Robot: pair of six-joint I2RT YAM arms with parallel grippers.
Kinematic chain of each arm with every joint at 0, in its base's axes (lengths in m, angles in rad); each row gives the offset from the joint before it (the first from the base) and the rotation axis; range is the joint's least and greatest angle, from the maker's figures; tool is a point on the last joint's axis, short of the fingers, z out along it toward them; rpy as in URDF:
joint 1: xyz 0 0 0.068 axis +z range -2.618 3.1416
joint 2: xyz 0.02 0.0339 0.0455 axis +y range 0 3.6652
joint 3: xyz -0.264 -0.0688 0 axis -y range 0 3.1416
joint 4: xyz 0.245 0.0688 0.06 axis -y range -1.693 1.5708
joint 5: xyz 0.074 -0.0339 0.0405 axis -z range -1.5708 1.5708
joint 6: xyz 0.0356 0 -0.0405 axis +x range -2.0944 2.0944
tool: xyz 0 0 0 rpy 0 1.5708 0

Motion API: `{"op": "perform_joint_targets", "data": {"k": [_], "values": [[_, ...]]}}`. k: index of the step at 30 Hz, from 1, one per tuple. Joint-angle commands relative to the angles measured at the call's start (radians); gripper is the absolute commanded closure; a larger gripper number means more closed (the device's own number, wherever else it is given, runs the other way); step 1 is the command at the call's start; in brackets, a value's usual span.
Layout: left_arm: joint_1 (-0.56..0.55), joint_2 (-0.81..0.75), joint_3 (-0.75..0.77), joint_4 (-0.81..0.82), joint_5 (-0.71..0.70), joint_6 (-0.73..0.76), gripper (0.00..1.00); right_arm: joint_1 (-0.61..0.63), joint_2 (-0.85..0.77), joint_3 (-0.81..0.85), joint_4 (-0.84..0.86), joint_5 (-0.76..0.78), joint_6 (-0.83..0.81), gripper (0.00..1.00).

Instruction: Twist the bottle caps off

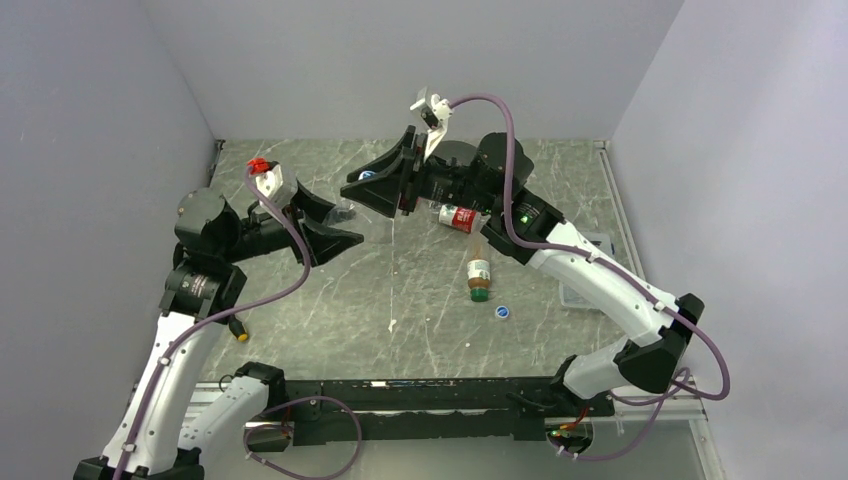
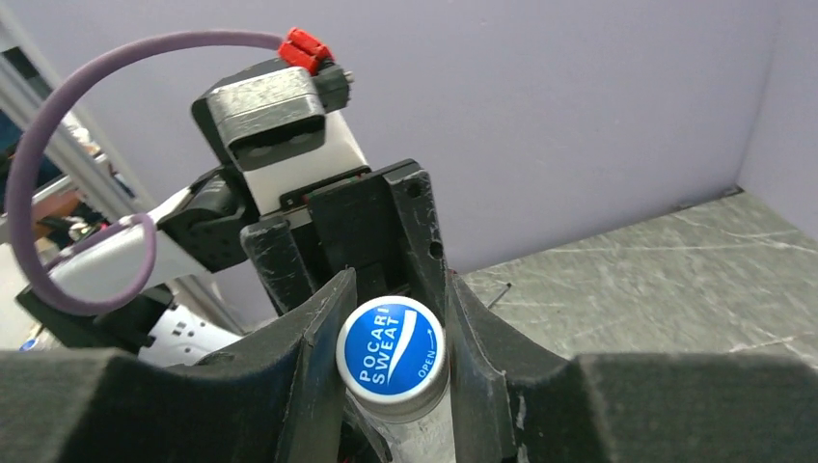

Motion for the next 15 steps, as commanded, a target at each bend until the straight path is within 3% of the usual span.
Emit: {"op": "perform_joint_targets", "data": {"k": [1, 2, 3, 5, 7, 11, 15], "values": [[-0.002, 0.004, 0.027, 0.03, 0.097, -0.056, 0.54, -0.009, -0.052, 0.022, 0.148, -0.132, 0.024, 0.88], [-0.002, 0.005, 0.028, 0.022, 0.092, -0.048, 0.54, -0.009, -0.051, 0.029, 0.122, -0.099, 0.015, 0.74], [-0.002, 0.005, 0.032, 0.008, 0.083, -0.033, 0.54, -0.009, -0.054, 0.038, 0.081, -0.035, -0.001, 0.55], [-0.002, 0.002, 0.037, -0.029, 0.041, 0.034, 0.55, -0.007, -0.071, 0.057, -0.005, 0.171, -0.029, 0.21], [-0.002, -0.013, 0.036, -0.069, -0.041, 0.105, 0.56, -0.005, -0.093, 0.06, -0.058, 0.357, -0.039, 0.03], [-0.002, -0.036, 0.016, -0.113, -0.175, 0.263, 0.55, 0.068, -0.103, 0.08, -0.102, 0.548, -0.093, 0.0], [-0.002, -0.043, 0.003, -0.11, -0.248, 0.307, 0.55, 0.161, 0.01, 0.263, -0.311, 0.742, -0.157, 0.0]]}}
